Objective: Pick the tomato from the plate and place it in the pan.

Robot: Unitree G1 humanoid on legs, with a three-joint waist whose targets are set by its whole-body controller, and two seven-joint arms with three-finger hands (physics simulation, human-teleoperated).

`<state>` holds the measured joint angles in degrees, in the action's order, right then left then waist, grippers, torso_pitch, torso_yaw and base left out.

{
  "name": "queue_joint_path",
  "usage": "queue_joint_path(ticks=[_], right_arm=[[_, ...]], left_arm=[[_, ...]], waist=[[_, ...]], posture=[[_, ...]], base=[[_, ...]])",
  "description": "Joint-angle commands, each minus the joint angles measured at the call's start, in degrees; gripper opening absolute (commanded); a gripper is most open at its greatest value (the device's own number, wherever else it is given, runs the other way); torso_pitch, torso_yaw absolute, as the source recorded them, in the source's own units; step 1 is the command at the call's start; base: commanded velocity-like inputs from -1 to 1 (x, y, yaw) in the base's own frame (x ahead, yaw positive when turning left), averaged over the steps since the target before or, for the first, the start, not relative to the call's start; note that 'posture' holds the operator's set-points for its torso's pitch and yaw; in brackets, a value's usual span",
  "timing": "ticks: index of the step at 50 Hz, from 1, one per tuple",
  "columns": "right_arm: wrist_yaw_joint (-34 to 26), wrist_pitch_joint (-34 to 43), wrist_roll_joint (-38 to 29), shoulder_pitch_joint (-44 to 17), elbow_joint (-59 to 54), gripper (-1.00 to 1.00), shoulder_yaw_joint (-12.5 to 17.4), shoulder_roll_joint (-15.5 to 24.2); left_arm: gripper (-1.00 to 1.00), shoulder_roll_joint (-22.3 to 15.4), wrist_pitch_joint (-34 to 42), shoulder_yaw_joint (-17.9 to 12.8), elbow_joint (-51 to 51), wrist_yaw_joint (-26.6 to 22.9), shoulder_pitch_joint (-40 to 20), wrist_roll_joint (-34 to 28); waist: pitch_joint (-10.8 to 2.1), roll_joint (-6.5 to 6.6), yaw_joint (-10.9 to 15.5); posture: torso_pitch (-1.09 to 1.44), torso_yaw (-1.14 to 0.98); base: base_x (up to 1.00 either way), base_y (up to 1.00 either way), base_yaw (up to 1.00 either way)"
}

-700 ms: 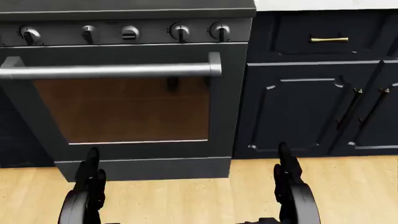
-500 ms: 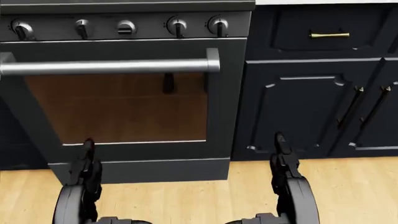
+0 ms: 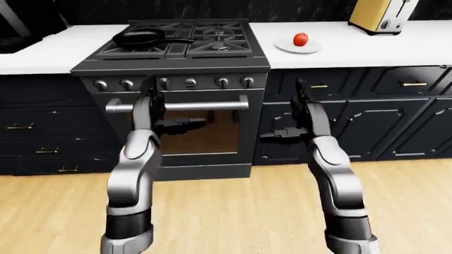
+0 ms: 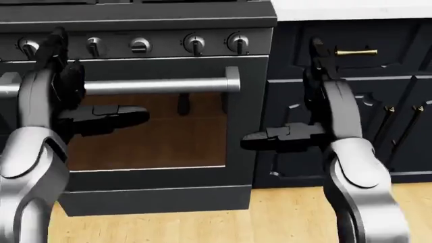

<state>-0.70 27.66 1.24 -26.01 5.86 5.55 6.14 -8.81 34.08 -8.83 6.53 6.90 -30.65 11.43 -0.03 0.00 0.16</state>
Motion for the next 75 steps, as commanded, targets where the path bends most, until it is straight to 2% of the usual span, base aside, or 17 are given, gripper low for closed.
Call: queue_joint_path(ticks=[1,7,14,17,29,31,33,37,46,48,50,51,53,63,65,67,75], right_arm=[[0.7,3.7,0.8,-4.6,2.4,1.00,0.1,0.9],[1.8,17.1,2.4,-14.7,9.2,1.00,1.3,3.6],[4.7,35.5,6.4,-28.5,20.7,1.00,3.5,7.9],[4.5,38.7,7.9,-28.1,25.2,1.00,2.7,8.1],[4.5,39.5,7.7,-26.2,29.5,1.00,2.0,8.2],[4.5,39.3,7.5,-26.4,29.4,1.00,2.0,8.1],[4.4,38.7,7.2,-26.2,29.0,1.00,1.7,7.9],[4.1,38.5,6.8,-25.9,29.1,1.00,1.8,7.9],[3.6,39.3,6.1,-26.3,29.7,1.00,1.4,7.7],[3.5,39.5,5.9,-26.4,29.8,1.00,1.3,7.7],[3.4,39.1,5.7,-26.2,29.7,1.00,1.1,7.6],[3.3,39.3,5.6,-26.3,29.7,1.00,1.0,7.6],[3.1,39.3,5.4,-26.3,29.9,1.00,1.2,7.6],[2.6,39.5,5.0,-26.4,30.0,1.00,1.4,7.5],[2.6,39.5,5.0,-26.4,30.1,1.00,1.4,7.6],[2.5,39.6,4.9,-26.5,30.1,1.00,1.2,7.5],[2.2,39.3,4.2,-26.3,30.1,1.00,0.9,7.2]], left_arm=[[1.00,-1.0,3.4,-0.2,1.6,1.4,-4.6,1.8],[1.00,-6.2,19.1,-5.5,7.4,7.3,-19.0,12.1],[1.00,-10.6,34.9,-10.3,21.3,20.1,-25.3,30.0],[1.00,-14.5,35.3,-8.9,24.8,22.8,-25.1,33.1],[1.00,-17.5,31.3,-7.3,26.0,25.3,-21.7,36.9],[1.00,-17.6,31.0,-7.4,26.6,25.7,-22.2,37.5],[1.00,-17.5,31.6,-7.6,27.0,26.7,-22.7,38.7],[1.00,-17.4,30.2,-7.0,26.6,27.3,-22.4,38.6],[1.00,-17.9,30.1,-7.1,26.9,29.4,-22.8,40.4],[1.00,-18.0,30.1,-7.1,27.0,29.8,-22.8,41.0],[1.00,-18.1,30.0,-7.2,26.9,30.1,-22.8,41.4],[1.00,-18.2,30.0,-7.2,26.9,30.3,-22.8,41.6],[1.00,-18.3,29.9,-7.1,27.0,30.6,-22.8,42.1],[1.00,-18.7,29.6,-6.6,27.3,31.5,-22.9,43.0],[1.00,-18.8,29.7,-6.7,27.5,31.9,-23.0,43.4],[1.00,-18.8,29.7,-6.5,27.6,32.1,-23.1,43.5],[1.00,-18.9,29.6,-6.3,28.0,32.3,-22.8,43.9]], waist=[[-0.98,0.04,0.0],[-0.40,0.08,-0.1],[1.26,0.38,-0.2],[1.83,0.61,-0.1],[1.27,1.29,-0.1],[1.16,0.70,0.0],[0.99,-1.64,0.1],[1.36,-1.72,0.3],[1.80,1.10,0.7],[1.77,2.47,0.5],[1.08,5.30,0.1],[1.45,3.71,0.4],[1.39,4.61,-0.1],[1.17,1.75,0.1],[1.18,-0.13,0.5],[0.36,-3.91,0.7],[1.89,0.01,0.8]], posture=[[0.00,0.00],[0.00,0.00],[0.00,0.00],[0.00,0.00],[0.00,0.00],[0.00,0.00],[0.00,0.00],[0.00,0.00],[0.00,0.00],[0.00,0.00],[0.00,0.00],[0.00,0.00],[0.00,0.00],[0.00,0.00],[0.00,0.00],[0.00,0.00],[0.00,0.00]], base=[[0.00,0.00,0.00],[0.00,0.00,0.00],[0.00,0.00,0.00],[0.00,0.00,0.00],[0.00,-0.04,0.00],[0.00,-0.12,0.00],[0.00,-0.12,0.00],[0.00,-0.13,0.00],[0.00,-0.13,0.00],[0.00,-0.12,0.00],[0.00,-0.13,0.00],[0.00,-0.12,0.00],[0.00,-0.13,0.00],[0.00,-0.25,0.00],[0.00,-0.34,0.00],[0.00,-0.34,0.00],[0.00,-0.34,0.00]])
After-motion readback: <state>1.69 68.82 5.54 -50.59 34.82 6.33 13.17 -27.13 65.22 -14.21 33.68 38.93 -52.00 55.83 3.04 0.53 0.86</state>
